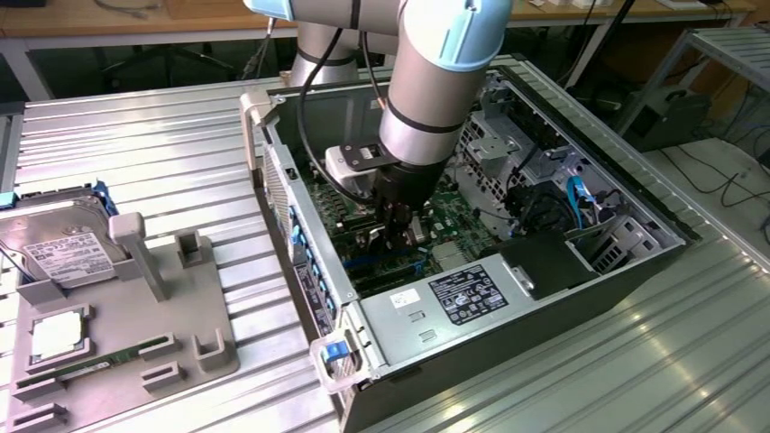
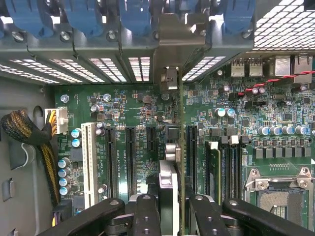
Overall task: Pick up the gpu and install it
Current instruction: 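Insert the gpu into the slot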
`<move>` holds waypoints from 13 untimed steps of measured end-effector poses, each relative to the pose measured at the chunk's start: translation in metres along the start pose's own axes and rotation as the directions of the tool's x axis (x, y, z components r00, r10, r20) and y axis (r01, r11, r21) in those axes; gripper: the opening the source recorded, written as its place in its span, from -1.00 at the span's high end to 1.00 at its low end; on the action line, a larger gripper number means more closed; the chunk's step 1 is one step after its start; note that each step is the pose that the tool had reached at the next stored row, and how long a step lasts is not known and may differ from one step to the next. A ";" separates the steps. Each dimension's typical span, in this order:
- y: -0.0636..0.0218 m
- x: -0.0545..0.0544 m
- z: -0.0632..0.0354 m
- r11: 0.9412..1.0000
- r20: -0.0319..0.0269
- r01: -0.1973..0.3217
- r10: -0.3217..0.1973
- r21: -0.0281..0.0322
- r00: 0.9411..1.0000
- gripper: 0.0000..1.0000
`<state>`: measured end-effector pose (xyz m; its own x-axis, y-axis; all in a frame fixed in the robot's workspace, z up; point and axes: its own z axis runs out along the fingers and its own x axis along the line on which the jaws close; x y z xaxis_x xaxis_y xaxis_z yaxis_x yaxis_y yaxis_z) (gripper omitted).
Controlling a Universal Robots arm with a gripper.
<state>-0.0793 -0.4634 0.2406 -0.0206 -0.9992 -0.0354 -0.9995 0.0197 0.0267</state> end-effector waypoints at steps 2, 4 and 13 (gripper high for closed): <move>0.0000 0.000 0.0000 1.000 0.000 0.000 0.000 0.000 1.000 0.44; 0.0000 0.000 0.0000 1.000 0.000 0.000 0.000 -0.001 1.000 0.44; -0.0001 0.000 0.0000 1.000 0.001 0.000 0.000 -0.015 1.000 0.44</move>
<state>-0.0792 -0.4634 0.2406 -0.0211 -0.9991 -0.0361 -0.9990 0.0196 0.0413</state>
